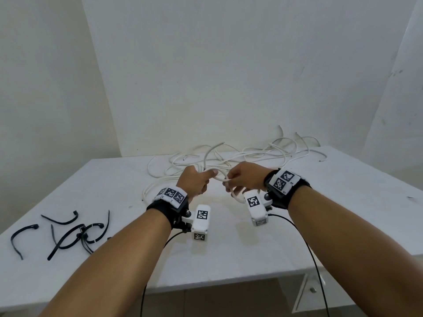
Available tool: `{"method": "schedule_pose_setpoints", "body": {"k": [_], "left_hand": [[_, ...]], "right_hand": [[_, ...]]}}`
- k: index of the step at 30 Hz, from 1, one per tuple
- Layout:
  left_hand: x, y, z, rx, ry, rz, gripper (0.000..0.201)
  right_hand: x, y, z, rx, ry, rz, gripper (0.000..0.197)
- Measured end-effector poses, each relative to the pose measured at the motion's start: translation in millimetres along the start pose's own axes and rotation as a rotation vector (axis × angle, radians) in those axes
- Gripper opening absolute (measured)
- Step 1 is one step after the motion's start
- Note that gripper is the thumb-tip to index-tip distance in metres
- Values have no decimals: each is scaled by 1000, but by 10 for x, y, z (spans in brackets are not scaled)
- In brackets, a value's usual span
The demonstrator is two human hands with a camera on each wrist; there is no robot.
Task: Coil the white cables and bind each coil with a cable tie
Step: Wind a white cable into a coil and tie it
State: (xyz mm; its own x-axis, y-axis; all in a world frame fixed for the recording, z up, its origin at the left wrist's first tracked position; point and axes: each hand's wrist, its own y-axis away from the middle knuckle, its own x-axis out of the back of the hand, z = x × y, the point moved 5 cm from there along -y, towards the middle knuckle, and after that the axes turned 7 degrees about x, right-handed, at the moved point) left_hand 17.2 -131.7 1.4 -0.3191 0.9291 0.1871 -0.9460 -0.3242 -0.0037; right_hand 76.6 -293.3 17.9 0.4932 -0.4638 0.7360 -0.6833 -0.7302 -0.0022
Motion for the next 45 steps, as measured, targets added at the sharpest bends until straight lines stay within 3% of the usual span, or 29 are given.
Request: {"method": "schedule_pose_setpoints", "body": {"k": [4, 7, 11, 15, 18, 20, 23, 25, 29, 33, 38, 42, 45], "left_hand": [[62, -35, -59, 50, 4, 46, 44], [40, -46, -69, 86, 36, 38, 41], [7, -25, -41, 80, 41, 13, 37], [-11, -35, -97, 72, 37, -9, 34], [-19, -18, -102, 34, 73, -16, 39], [20, -15, -67, -27, 91, 0, 47], [92, -85, -36, -57, 247, 36, 50], [76, -111, -18, -39, 350, 32, 39], [-34, -105, -14, 41, 471, 17, 30], [-75, -78, -71, 76, 448, 109, 35], [-143, 8, -25, 4, 307, 79, 37], [-235, 60, -27, 0, 166, -2, 29], [-290, 91, -28, -26, 130, -68, 27]], "right_hand": [[1, 121, 55, -121, -466, 6, 21], [-22, 182, 78, -248, -898, -41, 37], [19, 117, 125, -297, -1018, 4, 37], [110, 108, 99, -352, -928, 60, 26], [153, 155, 46, -314, -919, 111, 33], [114, 169, 64, -297, -937, 32, 33], [73, 148, 99, -277, -1128, -58, 31], [31, 132, 15, -192, -1285, -64, 33], [54, 91, -108, 94, -1496, 156, 51], [101, 109, -180, 221, -1436, 217, 65], [78, 38, -166, 94, -1001, 490, 69], [216, 38, -151, -23, -862, 711, 65], [266, 15, -219, -28, -819, 784, 55]]}}
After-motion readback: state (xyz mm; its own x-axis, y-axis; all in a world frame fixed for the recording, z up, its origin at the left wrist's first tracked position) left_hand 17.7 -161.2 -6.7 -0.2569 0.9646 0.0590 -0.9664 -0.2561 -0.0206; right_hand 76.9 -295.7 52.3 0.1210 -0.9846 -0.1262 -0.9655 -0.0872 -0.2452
